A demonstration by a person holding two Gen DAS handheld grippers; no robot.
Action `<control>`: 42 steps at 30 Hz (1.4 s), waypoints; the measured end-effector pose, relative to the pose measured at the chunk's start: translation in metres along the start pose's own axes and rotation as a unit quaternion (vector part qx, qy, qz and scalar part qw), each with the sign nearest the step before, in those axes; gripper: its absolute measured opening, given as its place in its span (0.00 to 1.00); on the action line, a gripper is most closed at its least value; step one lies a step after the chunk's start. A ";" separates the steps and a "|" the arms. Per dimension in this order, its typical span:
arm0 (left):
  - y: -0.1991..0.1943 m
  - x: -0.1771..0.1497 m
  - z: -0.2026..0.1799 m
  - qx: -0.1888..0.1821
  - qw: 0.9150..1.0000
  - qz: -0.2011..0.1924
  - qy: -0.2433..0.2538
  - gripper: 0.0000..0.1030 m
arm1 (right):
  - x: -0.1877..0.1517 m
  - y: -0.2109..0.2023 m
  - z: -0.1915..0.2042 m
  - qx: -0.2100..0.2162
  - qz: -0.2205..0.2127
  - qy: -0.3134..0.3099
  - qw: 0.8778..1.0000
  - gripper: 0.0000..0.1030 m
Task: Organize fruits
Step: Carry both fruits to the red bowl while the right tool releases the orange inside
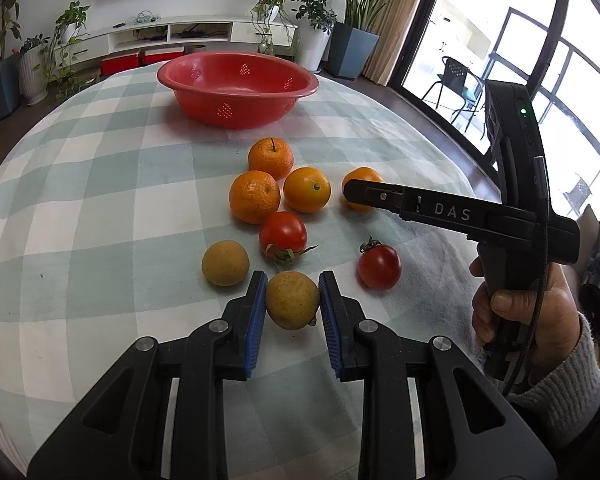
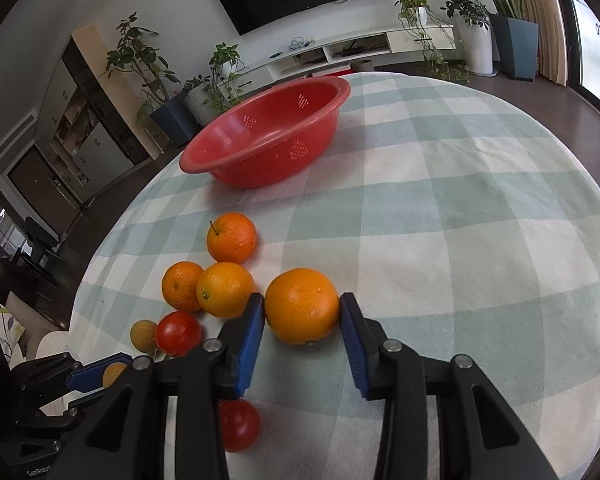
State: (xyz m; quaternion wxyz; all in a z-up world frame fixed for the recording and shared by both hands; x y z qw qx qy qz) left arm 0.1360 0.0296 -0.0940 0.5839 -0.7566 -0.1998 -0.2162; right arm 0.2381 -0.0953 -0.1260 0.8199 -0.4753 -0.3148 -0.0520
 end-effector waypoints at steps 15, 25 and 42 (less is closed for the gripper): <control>-0.008 0.013 0.010 -0.003 1.000 -0.009 -0.011 0.24 | -0.002 -0.023 -0.004 0.084 -0.007 0.066 0.994 0.40; -0.020 0.056 0.024 0.005 1.000 -0.030 -0.008 0.24 | 0.027 -0.034 0.008 0.127 -0.022 0.074 0.989 0.40; -0.009 0.117 0.037 0.010 0.999 -0.033 0.005 0.24 | 0.072 -0.025 0.010 0.154 -0.031 0.080 0.984 0.40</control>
Point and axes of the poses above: each gripper's, at about its wrist camera, not at the fingertips, and y roughly the way its jaws point, z to its left, x to its top, the point moved 9 cm from there along y, roughly the way its jaws point, and after that the axes turned 6 degrees about z, right-handed, at the moved point
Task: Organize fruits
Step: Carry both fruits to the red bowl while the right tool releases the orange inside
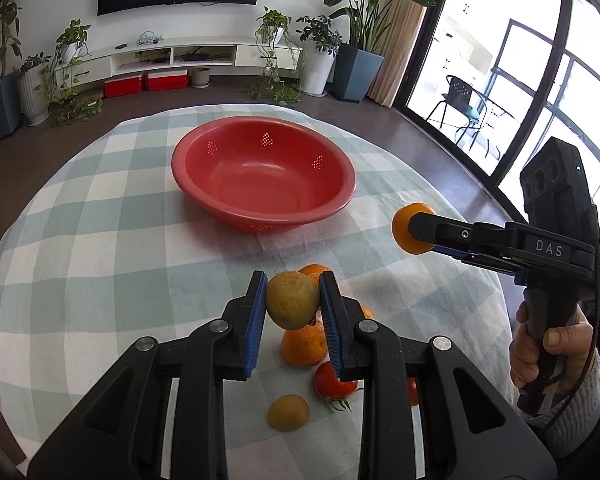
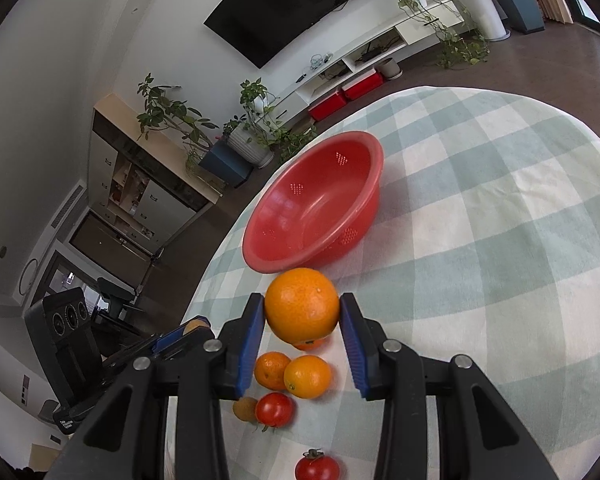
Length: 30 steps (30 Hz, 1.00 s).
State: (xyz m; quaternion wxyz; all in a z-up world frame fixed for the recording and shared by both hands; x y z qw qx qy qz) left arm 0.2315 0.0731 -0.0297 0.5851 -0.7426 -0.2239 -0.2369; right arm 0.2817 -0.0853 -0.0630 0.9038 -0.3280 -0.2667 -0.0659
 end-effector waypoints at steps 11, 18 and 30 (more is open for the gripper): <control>0.017 0.032 0.005 -0.002 1.000 -0.001 0.005 0.24 | 0.029 0.021 0.005 0.002 -0.001 -0.012 1.000 0.40; 0.030 0.056 0.008 0.002 1.000 -0.004 0.010 0.24 | 0.041 0.032 0.008 -0.001 0.001 -0.019 1.000 0.40; 0.055 0.078 0.008 0.007 1.000 -0.001 0.018 0.24 | 0.057 0.047 0.011 -0.012 0.002 -0.035 0.999 0.40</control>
Point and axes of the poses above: each gripper's, at about its wrist camera, not at the fingertips, and y roughly the way its jaws point, z to its left, x to its top, the point moved 9 cm from there along y, roughly the way its jaws point, and after that the axes turned 6 degrees about z, right-handed, at the moved point
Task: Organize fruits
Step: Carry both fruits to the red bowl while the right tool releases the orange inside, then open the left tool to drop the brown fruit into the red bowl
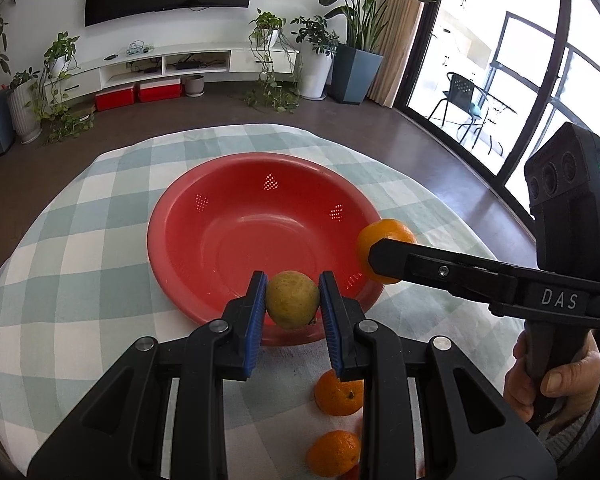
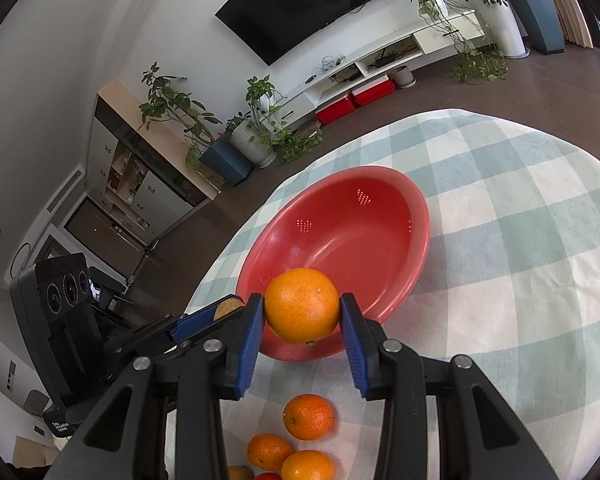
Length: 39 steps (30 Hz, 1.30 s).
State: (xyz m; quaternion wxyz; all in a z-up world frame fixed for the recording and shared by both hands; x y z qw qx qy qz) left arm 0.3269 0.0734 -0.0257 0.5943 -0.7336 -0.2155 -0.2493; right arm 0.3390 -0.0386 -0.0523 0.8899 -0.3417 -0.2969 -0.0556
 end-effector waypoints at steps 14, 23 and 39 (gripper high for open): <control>0.027 0.002 0.007 0.025 1.000 0.005 0.011 0.24 | 0.005 0.018 -0.002 -0.020 0.006 -0.014 1.000 0.41; 0.035 -0.001 0.018 0.023 1.000 0.014 -0.004 0.24 | -0.001 0.010 0.004 -0.030 -0.006 -0.027 0.999 0.41; 0.008 -0.013 0.016 0.027 1.000 -0.001 -0.012 0.25 | -0.026 -0.020 0.020 -0.040 -0.022 -0.041 0.998 0.41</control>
Point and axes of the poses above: each gripper's, at about its wrist camera, not at the fingertips, and y roughly the way its jaws point, z to its left, x to its top, the point moved 9 cm from there along y, roughly the way its jaws point, and after that the axes turned 6 degrees about z, right-handed, at the moved point
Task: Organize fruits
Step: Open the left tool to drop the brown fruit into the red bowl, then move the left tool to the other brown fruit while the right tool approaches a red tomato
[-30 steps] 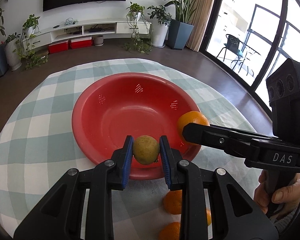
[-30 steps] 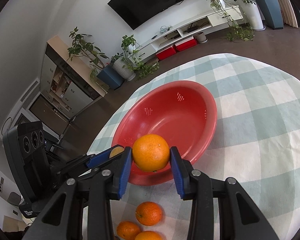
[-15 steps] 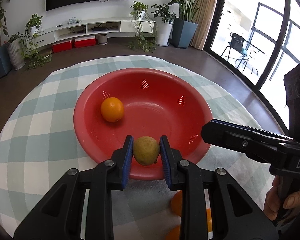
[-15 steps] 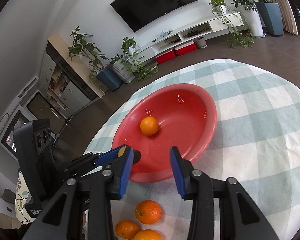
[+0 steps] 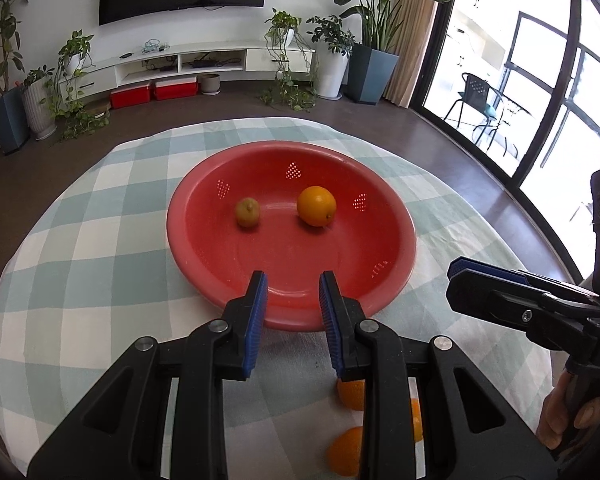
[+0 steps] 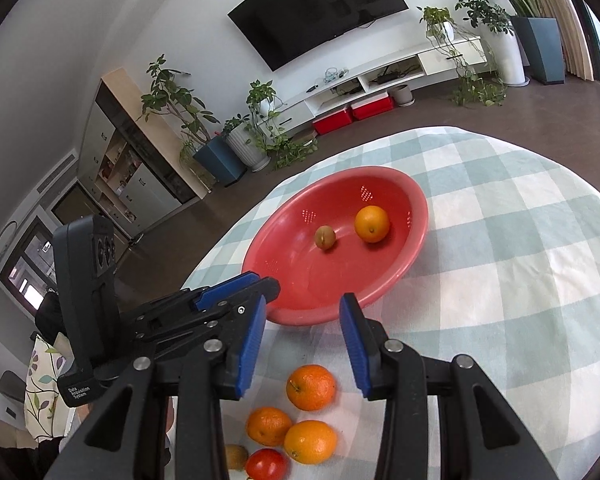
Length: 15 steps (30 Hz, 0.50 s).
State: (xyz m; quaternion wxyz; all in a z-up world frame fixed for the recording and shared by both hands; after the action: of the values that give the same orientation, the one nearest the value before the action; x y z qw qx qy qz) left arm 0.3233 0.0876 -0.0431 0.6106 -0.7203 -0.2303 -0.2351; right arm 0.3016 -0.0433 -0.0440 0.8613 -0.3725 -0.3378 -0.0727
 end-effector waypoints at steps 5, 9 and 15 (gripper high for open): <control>-0.017 -0.018 -0.001 -0.009 1.000 0.000 -0.009 0.24 | -0.012 -0.016 0.004 -0.014 -0.006 -0.011 1.000 0.42; -0.033 -0.037 -0.005 -0.012 1.000 0.000 -0.009 0.25 | -0.026 -0.029 0.005 -0.024 -0.011 -0.015 1.000 0.45; -0.056 -0.067 -0.012 -0.009 1.000 -0.001 -0.002 0.25 | -0.051 -0.044 0.007 -0.037 -0.011 -0.019 0.999 0.46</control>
State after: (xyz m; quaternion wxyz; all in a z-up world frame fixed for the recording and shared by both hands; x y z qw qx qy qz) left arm 0.2350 0.0808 -0.0397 0.6031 -0.7261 -0.2299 -0.2369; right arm 0.2424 -0.0765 -0.0475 0.8395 -0.4015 -0.3556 -0.0876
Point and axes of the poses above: each gripper's, at about its wrist camera, not at the fingertips, and y roughly the way its jaws point, z to its left, x to its top, the point moved 9 cm from there along y, roughly the way its jaws point, and after that the axes turned 6 degrees about z, right-handed, at the moved point
